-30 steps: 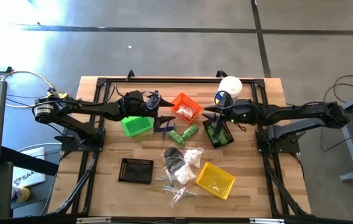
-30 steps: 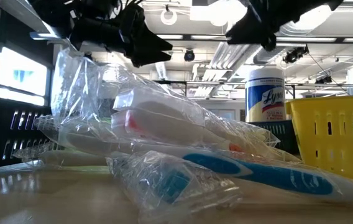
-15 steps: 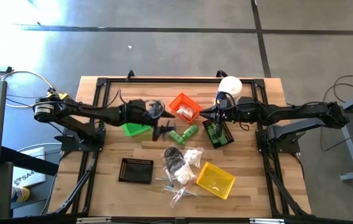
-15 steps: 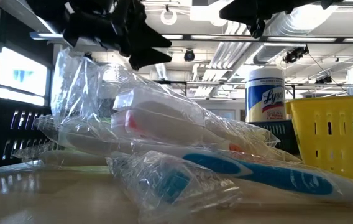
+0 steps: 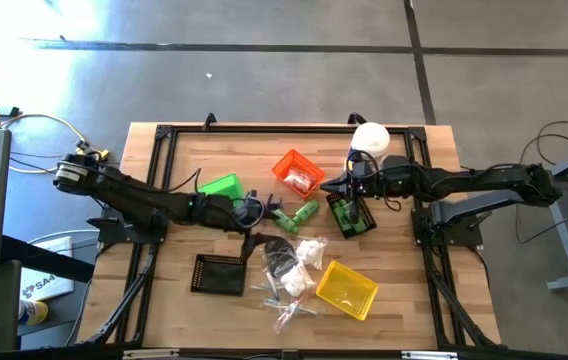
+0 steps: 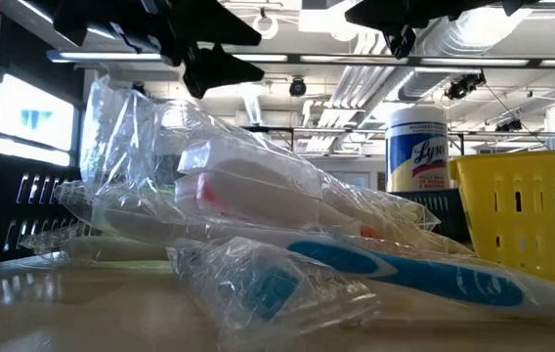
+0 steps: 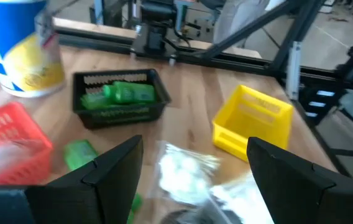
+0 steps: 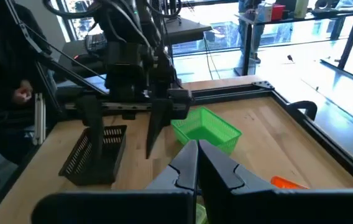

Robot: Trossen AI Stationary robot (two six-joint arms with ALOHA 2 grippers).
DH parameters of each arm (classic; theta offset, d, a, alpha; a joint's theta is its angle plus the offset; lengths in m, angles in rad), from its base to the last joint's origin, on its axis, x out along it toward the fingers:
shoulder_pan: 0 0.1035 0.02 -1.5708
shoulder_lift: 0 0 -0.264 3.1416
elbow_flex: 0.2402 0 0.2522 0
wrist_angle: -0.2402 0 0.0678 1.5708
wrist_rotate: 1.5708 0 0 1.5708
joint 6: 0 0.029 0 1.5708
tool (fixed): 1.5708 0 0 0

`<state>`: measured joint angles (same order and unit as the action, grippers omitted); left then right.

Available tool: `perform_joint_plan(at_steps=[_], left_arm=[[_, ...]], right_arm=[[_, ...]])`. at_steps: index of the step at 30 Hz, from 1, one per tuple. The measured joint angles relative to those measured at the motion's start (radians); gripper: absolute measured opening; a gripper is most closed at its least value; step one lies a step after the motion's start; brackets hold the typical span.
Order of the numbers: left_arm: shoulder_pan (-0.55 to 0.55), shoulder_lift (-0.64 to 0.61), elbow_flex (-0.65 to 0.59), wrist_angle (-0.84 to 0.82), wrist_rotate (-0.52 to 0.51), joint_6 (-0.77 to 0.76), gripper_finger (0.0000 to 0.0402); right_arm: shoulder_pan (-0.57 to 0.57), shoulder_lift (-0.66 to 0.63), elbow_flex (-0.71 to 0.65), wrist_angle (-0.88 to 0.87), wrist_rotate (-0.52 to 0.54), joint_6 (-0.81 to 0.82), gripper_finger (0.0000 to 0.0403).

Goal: Pick & Place Travel size toiletries
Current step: Put the blue toothbrush into the yellow bin

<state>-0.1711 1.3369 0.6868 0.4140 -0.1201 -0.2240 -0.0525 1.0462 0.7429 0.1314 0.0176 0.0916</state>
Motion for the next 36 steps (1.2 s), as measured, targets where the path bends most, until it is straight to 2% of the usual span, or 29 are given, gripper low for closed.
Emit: perform_joint_plan(at_steps=[5,11,18,21,25,32,34,36], left_arm=[[-0.065,0.000,0.000,-0.001,-0.031,-0.069,0.0282],[-0.152,0.000,0.000,-0.002,-0.194,-0.186,0.0282],[-0.258,0.000,0.001,-0.003,-0.268,-0.277,0.0282],[-0.303,0.005,0.037,-0.047,-0.316,-0.307,0.0282],[-0.345,0.028,0.170,-0.243,-0.368,-0.304,0.0282],[-0.367,0.114,0.399,-0.804,-0.379,-0.364,0.0282],[-0.369,0.146,0.423,-0.851,-0.353,-0.403,0.0282],[-0.369,0.185,0.434,-0.832,-0.300,-0.412,0.0282]], right_arm=[[-0.007,0.000,0.000,0.006,0.005,-0.054,0.0003],[-0.007,0.000,0.000,0.008,0.004,-0.062,0.0003],[-0.006,0.000,0.000,-0.005,0.005,-0.060,0.0003],[-0.006,0.000,0.000,-0.011,0.005,-0.060,0.0003],[-0.006,0.000,0.000,-0.011,0.005,-0.059,0.0003],[-0.006,0.000,0.000,-0.016,0.005,-0.059,0.0003],[-0.006,0.000,-0.001,-0.024,0.003,-0.059,0.0003],[-0.006,0.000,-0.001,-0.037,-0.006,-0.059,0.0003]])
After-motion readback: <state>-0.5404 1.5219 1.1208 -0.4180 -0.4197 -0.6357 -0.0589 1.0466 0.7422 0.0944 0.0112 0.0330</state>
